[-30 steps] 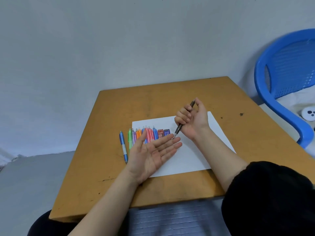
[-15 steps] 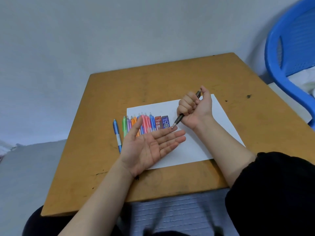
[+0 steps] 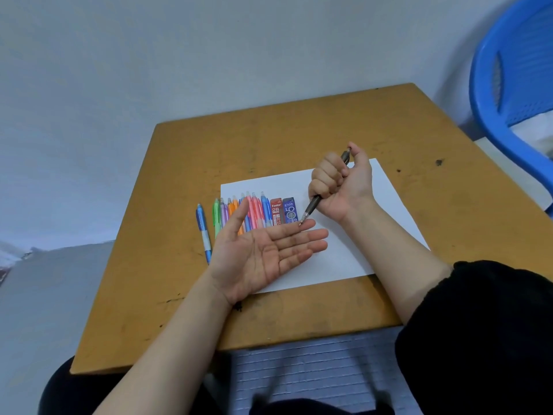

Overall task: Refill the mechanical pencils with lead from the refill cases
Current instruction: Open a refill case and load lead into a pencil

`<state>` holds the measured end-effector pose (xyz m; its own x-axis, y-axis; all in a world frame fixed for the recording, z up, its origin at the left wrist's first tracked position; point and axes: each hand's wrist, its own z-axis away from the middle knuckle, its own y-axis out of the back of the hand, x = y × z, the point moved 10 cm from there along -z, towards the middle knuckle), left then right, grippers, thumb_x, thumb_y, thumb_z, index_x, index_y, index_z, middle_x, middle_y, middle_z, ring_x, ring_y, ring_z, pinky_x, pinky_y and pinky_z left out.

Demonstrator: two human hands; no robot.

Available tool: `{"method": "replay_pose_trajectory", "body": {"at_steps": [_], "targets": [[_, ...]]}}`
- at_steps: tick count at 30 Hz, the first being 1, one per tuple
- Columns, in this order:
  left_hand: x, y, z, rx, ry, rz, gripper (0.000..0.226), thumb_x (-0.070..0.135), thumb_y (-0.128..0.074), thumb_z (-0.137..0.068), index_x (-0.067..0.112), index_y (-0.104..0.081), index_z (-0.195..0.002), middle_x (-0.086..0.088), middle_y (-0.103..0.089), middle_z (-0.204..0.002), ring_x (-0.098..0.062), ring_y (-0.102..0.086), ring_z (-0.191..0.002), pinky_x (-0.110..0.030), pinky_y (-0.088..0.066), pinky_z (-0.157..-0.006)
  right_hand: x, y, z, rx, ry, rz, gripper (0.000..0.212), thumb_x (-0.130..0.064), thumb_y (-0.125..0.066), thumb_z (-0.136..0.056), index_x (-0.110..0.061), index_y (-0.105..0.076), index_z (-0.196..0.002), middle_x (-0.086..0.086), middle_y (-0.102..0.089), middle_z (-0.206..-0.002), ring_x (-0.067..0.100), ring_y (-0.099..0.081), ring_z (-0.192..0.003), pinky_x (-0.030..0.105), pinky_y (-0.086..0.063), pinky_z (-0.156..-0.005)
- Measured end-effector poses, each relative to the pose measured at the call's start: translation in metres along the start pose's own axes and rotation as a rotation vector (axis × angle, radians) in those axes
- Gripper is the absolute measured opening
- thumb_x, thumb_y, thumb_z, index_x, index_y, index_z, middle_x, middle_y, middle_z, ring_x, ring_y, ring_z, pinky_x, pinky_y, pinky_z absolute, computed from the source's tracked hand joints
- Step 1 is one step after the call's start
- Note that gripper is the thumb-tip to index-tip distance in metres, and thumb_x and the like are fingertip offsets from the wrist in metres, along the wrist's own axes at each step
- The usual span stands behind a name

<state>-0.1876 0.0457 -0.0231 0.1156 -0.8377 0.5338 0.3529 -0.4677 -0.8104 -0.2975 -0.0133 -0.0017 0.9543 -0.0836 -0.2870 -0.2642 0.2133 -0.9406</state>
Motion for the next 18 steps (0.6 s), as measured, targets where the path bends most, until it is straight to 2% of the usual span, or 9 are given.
{"method": "replay_pose_trajectory", "body": {"at_steps": [18], "targets": [[0.0011,0.0008,0.0,-0.03,-0.008,-0.004,0.09,0.067,-0.038,-0.085,-0.01,-0.052,-0.129,-0.031,-0.047,-0.137,-0.039,-0.048,-0.128,-0.037,-0.048,-0.1,-0.0006,0.0007,-0.0019,-0.018,0.019,-0.009,0.05,-0.043,-0.04,-0.078,-0.015,-0.028,-0.038,-0.007,-0.006,-0.047,0.011,-0.003,-0.04,0.021,-0.006,-0.036]]}}
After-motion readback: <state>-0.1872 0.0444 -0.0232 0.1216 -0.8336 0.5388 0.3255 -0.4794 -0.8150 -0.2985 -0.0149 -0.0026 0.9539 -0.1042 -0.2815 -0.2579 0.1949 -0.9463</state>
